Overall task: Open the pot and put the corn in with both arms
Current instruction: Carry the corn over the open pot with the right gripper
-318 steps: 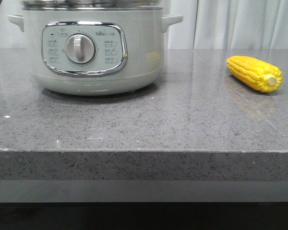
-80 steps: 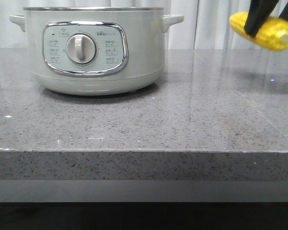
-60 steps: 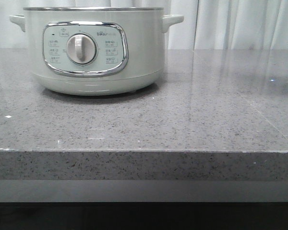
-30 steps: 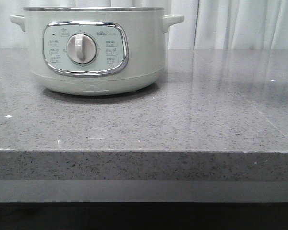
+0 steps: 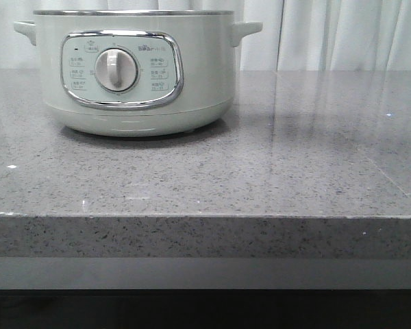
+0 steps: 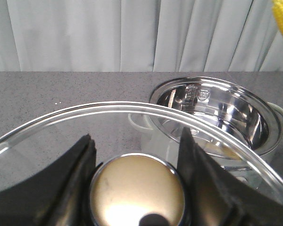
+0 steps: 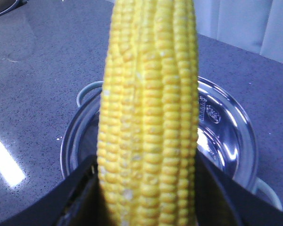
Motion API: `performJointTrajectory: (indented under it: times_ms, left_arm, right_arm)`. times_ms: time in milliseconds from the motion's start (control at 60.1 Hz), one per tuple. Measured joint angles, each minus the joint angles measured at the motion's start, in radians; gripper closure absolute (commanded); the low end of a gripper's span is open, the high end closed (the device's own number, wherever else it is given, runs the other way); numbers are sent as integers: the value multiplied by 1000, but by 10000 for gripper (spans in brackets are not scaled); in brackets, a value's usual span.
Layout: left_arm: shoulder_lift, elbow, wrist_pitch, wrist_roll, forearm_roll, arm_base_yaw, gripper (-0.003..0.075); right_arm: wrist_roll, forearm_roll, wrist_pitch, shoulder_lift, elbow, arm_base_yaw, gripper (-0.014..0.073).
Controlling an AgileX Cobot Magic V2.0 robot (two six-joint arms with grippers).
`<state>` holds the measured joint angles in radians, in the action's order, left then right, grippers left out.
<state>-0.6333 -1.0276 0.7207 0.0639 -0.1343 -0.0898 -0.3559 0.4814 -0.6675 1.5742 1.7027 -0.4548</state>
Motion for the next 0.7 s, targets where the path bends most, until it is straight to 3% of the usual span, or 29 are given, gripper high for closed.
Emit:
performJointTrajectory:
  times_ms: [349,699]
  left_arm:
    - [0,0,0,0,0,0,575]
    - [0,0,0,0,0,0,575]
  right_arm:
    - [-8,1,-205,277,301,-14,271]
    - [-8,-38,-278,418,380,-16,271]
